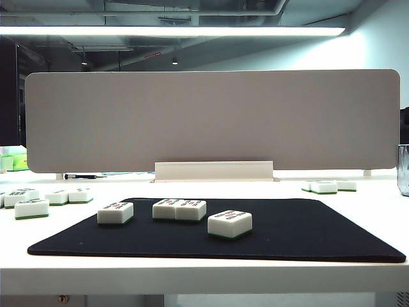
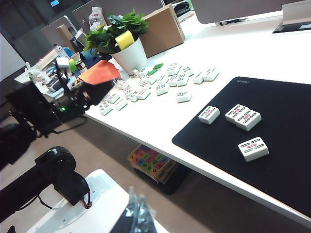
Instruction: Arrange four mahjong tiles into a neat stack, creating two layers of paired tiles.
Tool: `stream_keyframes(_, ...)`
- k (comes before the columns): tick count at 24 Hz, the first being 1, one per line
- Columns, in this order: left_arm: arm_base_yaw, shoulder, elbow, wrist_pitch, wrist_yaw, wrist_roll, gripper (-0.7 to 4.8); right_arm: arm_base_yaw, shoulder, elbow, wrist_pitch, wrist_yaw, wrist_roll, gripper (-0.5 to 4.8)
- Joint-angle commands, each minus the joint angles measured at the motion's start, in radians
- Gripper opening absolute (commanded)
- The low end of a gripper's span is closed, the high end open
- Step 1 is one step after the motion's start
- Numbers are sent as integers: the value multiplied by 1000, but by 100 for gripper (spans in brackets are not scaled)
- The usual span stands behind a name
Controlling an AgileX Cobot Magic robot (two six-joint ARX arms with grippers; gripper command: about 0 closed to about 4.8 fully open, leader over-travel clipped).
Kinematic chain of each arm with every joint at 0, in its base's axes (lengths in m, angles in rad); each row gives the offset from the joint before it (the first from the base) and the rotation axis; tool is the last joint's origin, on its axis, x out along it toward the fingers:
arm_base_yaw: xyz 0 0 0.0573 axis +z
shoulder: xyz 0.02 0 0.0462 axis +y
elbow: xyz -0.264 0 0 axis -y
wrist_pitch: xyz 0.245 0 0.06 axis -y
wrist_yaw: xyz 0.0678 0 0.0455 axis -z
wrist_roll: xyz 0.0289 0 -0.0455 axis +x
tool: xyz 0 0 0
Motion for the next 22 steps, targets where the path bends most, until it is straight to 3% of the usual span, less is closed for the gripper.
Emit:
stream_keyframes(1,-1,61,78,-8,28,-5,2,1,-12,2,8,-2,-6,-1)
stream_keyframes(3,-1,121,135,-8,55,10,2,1,-12,2,7,-2,-6,-1)
stream_keyframes(10,-1,472,404,-11,209,224,2,1,-12,2,2,-3,-33,-1)
stream_keyframes(14,-1,736,624,-63,299,225,2,1,-12,2,-17,-2,-33,-1)
stream_keyframes(16,-2,845,720,-104,341,266,2,1,-12,2,-18,-3,-33,-1)
stream_keyframes(22,-80,1092,931,-214,354,420,2,1,-12,2,-17,-3,-33,-1)
